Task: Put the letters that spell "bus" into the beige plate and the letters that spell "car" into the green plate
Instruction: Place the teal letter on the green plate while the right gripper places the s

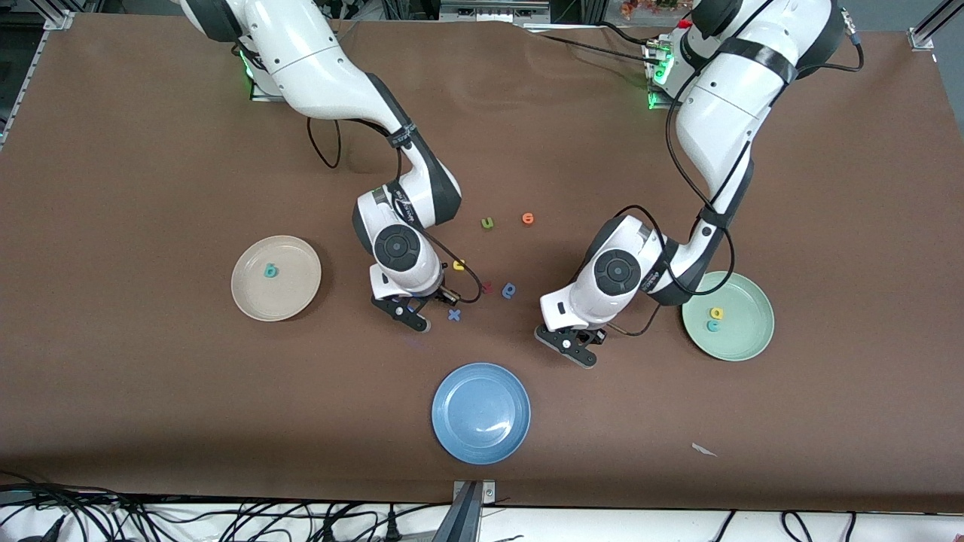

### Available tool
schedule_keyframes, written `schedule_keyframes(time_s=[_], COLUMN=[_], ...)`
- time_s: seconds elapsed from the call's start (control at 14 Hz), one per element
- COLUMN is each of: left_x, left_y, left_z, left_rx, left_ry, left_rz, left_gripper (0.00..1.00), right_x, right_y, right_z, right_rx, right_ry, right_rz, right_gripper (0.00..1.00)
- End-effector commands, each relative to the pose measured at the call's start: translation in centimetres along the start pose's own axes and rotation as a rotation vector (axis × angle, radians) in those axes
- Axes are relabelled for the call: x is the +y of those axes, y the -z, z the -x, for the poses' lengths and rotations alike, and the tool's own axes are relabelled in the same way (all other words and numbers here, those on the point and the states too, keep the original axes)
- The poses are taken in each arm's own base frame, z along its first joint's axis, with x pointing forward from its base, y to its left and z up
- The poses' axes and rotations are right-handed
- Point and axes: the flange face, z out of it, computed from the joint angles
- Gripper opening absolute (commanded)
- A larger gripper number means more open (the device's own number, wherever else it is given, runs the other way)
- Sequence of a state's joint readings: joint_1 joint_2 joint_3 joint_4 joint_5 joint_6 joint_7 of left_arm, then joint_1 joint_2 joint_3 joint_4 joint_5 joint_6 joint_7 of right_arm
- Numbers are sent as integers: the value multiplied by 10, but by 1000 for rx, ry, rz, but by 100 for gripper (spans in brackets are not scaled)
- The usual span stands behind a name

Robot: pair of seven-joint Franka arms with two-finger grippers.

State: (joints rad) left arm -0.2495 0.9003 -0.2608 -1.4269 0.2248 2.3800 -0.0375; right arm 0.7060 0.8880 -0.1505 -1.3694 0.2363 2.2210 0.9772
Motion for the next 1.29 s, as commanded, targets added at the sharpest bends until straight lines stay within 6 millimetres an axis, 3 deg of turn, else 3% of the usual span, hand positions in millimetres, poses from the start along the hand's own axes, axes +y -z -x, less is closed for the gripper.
schedule_keyframes(time_s=[0.0, 0.07, 0.21, 0.36, 0.64, 0.72, 0.93, 1.0, 1.15, 1.22], left_x=[-3, -6, -15, -52, -154, -189, -235, -243, -233, -231], left_y=[4, 6, 24, 53, 89, 91, 89, 83, 76, 74], left_z=[7, 6, 5, 9, 37, 53, 95, 108, 122, 126], left_rx=[-18, -19, -26, -49, -118, -152, -281, -319, -354, -365], left_ry=[-13, -10, 3, 40, -34, -28, 10, 28, 34, 37], left_rz=[-14, -15, -23, -27, -34, -26, 9, 28, 35, 37], left_gripper=[7, 4, 4, 4, 2, 2, 4, 6, 9, 10], right_x=[20, 29, 61, 95, 179, 202, 262, 277, 290, 291], right_y=[33, 54, 79, 100, 125, 123, 102, 91, 72, 68], right_z=[-36, -47, -69, -83, -100, -104, -114, -117, -117, -118], right_rx=[-31, -34, -59, -58, -48, -37, 15, 42, 85, 79], right_ry=[71, 113, 173, 246, 387, 425, 528, 557, 581, 574], right_rz=[43, 48, 127, 166, 161, 146, 119, 118, 115, 119], right_gripper=[0, 0, 0, 0, 0, 0, 0, 0, 0, 9])
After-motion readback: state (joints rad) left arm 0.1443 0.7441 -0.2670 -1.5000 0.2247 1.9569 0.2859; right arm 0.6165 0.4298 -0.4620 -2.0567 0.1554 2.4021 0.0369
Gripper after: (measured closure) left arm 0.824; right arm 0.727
